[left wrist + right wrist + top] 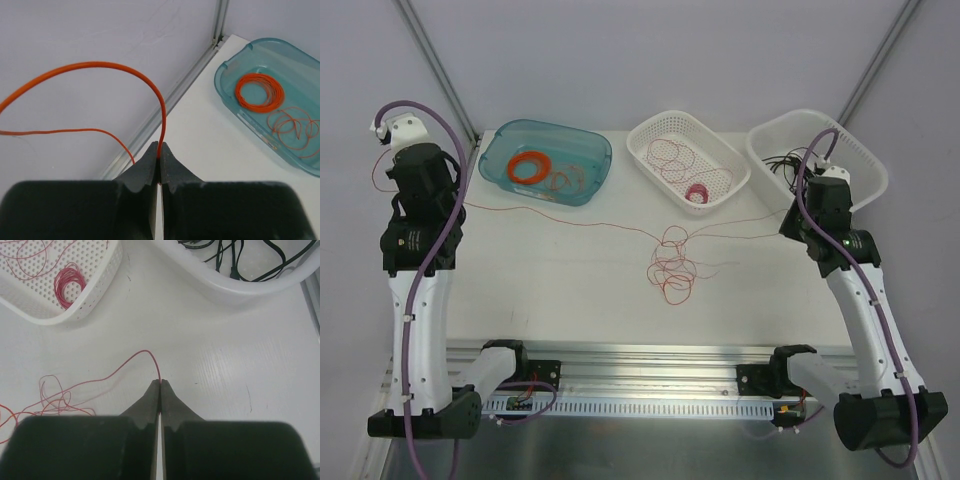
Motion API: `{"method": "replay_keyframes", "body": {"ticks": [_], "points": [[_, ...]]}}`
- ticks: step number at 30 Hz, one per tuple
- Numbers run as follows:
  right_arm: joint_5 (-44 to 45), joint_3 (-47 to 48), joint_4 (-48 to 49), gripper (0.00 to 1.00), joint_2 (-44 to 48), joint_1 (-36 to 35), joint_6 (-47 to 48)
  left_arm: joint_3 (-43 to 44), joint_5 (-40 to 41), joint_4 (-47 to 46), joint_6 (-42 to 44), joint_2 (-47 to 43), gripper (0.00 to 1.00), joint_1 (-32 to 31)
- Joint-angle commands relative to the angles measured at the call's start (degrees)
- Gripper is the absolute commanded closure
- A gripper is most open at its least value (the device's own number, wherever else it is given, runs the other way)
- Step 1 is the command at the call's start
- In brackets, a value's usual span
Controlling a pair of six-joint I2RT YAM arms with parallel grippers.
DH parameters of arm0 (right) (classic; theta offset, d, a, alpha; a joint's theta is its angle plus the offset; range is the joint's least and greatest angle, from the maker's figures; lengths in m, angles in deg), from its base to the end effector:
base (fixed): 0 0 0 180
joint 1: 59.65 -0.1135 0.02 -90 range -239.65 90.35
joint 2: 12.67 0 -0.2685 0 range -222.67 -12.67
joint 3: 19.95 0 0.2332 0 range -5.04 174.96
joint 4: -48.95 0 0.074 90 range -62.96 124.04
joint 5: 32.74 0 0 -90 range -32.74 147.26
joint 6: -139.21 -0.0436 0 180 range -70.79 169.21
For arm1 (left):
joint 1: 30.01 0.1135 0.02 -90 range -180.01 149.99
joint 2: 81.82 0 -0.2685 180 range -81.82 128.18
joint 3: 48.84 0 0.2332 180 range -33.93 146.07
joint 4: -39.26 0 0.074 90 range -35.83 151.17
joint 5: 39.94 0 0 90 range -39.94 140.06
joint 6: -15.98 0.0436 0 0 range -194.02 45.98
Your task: Untangle the cables
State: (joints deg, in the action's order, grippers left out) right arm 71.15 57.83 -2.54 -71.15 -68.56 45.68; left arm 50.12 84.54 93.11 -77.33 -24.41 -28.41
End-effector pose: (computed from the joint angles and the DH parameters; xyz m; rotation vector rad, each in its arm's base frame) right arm 0.1974 0.0204 0.3575 0.0428 2.1166 -0.1294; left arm 0.1566 0.0291 0.4710 -0.5039 1.7025 0.5138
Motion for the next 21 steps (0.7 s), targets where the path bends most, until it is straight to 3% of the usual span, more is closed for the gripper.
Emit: {"method": "replay_keyframes", "body": {"ticks": [1,7,9,14,21], "points": [[-5.88,2.78,-3.06,0.99,2.05,2.05,0.1,2.0,4.99,0.61,2.78,0.51,1.0,0.5],[-6.16,4.8,-4.55,0.99,3.02,4.86,0.01,0.59,6.57,0.7,4.2,1.13,1.0,1.03],[-6.85,5.24,-4.38,0.99,3.72,5.91,0.36,-0.89,1.14,0.79,3.4,0.78,1.0,1.03],[-19.5,1.74,-1.84,0.99,2.58,4.96,-0.07,-10.03,-17.72,0.53,-4.85,-0.63,1.0,1.03],[-21.72,-8.89,1.85,0.98,-0.93,-3.21,-1.65,-27.94,-39.81,-3.95,-8.99,-0.98,1.0,0.59]]}}
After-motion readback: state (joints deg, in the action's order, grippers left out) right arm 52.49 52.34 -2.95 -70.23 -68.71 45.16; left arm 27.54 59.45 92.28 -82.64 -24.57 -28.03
